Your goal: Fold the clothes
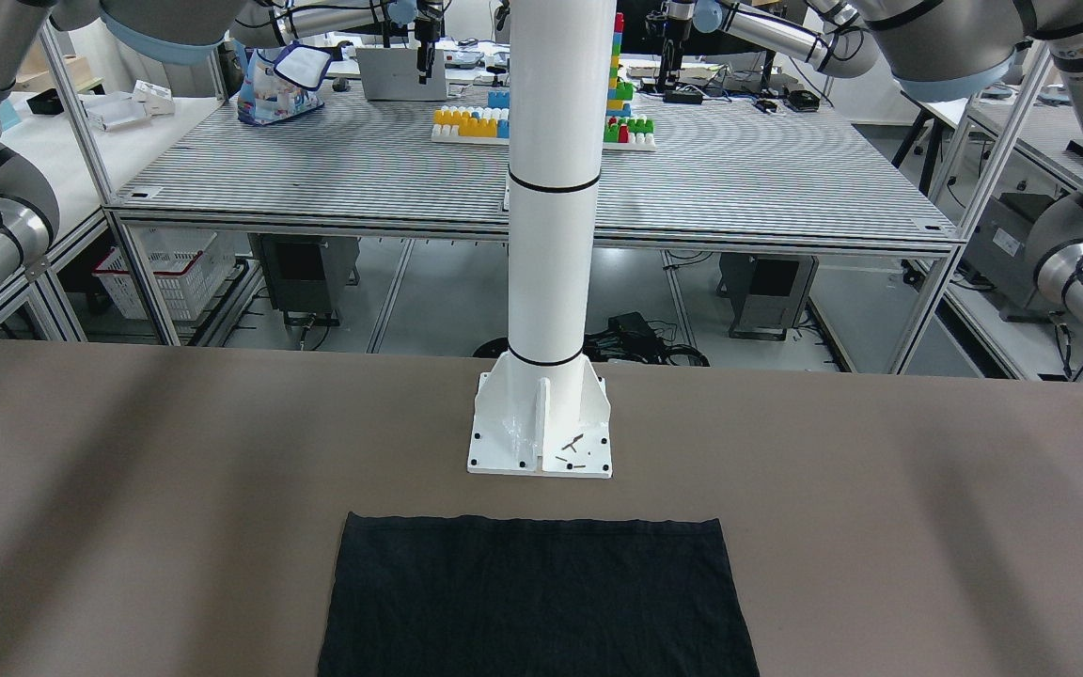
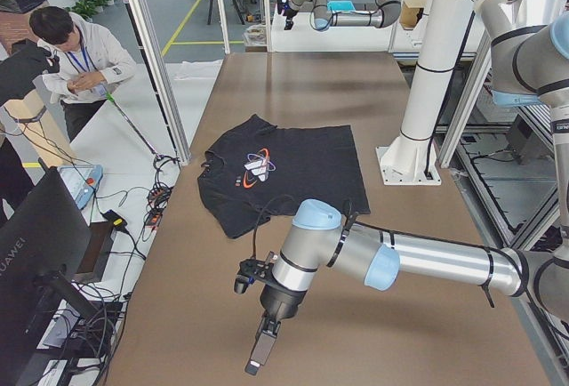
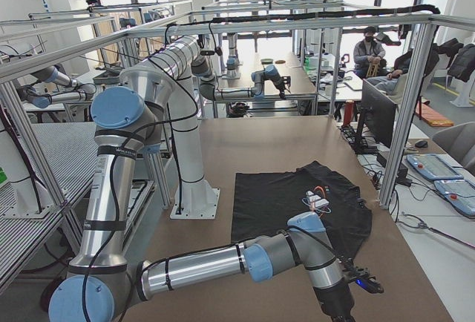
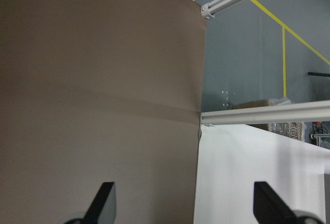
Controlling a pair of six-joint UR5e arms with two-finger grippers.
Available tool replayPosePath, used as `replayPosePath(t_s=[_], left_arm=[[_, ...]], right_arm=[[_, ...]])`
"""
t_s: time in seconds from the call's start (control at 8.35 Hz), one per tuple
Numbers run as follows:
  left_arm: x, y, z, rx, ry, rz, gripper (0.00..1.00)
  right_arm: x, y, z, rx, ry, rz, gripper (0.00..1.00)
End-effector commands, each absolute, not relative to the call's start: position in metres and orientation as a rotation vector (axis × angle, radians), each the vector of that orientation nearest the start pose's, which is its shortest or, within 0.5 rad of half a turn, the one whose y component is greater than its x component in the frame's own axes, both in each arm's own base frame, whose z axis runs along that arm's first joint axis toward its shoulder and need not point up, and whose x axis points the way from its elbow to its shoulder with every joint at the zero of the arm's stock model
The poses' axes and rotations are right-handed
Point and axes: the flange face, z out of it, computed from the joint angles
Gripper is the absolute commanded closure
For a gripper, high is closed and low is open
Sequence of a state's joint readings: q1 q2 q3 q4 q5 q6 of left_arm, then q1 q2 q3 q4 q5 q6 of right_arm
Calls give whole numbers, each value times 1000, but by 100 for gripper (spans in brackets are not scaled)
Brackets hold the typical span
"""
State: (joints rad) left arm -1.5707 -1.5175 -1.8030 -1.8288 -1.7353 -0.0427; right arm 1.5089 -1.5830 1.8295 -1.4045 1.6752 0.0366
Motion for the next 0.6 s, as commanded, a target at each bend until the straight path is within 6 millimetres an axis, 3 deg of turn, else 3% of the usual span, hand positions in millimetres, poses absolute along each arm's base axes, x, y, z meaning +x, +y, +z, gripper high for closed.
replayPosePath(t_s=[0.0, 0.12, 0.24, 0.36, 0.48], left_arm=[[-117, -515, 540, 514, 171, 4, 0], [-116, -518, 554, 529, 182, 10, 0], [-111, -525, 574, 561, 225, 36, 0], [-94, -531, 583, 614, 292, 72, 0], [-81, -548, 583, 648, 355, 94, 0]], right_arm=[[62, -519, 532, 481, -185, -94, 6], [52, -521, 532, 485, -190, -106, 6], [31, -523, 530, 501, -202, -147, 6], [-20, -527, 522, 523, -234, -218, 6], [-33, -533, 513, 542, -252, -223, 6]])
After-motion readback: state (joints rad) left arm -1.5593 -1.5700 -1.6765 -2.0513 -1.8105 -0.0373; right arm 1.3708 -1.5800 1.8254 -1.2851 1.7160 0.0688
